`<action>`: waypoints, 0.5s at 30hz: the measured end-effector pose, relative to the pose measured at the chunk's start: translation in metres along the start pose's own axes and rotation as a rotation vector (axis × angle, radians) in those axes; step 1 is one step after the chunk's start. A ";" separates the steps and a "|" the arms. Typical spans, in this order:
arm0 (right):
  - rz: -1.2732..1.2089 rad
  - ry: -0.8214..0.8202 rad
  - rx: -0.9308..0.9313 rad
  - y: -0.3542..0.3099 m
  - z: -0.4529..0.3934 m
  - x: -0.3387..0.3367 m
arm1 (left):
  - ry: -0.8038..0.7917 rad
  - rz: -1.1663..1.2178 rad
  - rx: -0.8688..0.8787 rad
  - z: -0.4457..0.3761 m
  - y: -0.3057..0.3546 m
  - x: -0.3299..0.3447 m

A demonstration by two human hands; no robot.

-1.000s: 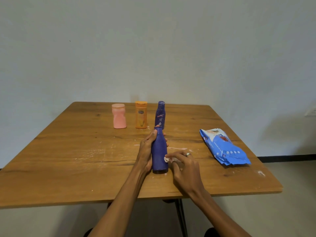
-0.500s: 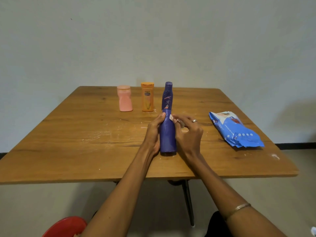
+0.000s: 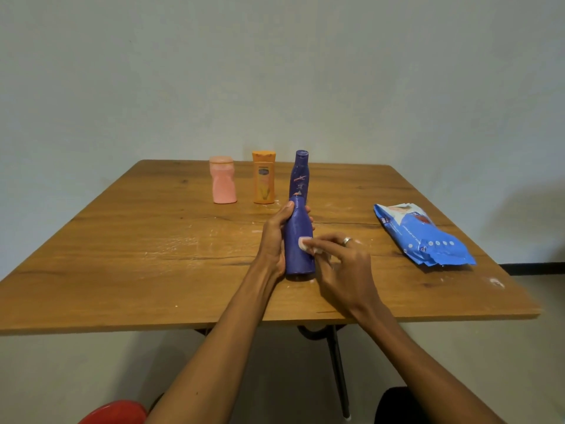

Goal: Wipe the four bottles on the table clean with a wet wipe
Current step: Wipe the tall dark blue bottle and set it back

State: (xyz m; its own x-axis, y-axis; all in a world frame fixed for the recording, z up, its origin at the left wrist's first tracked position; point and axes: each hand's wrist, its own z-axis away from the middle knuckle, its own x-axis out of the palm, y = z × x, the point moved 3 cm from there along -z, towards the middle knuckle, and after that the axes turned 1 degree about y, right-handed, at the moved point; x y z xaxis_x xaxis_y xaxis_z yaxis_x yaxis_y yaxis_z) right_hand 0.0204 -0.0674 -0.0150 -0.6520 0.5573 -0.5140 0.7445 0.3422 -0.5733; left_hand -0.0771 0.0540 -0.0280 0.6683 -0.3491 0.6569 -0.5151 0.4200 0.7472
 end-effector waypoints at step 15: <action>-0.032 -0.004 0.025 -0.003 0.003 -0.001 | 0.055 -0.004 0.040 0.007 0.003 0.003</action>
State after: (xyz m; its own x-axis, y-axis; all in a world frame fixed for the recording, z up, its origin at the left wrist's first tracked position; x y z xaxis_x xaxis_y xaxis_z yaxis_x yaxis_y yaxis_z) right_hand 0.0185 -0.0710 -0.0151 -0.6761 0.5430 -0.4981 0.7196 0.3410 -0.6049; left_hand -0.0804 0.0482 -0.0227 0.6979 -0.3040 0.6485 -0.5328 0.3846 0.7538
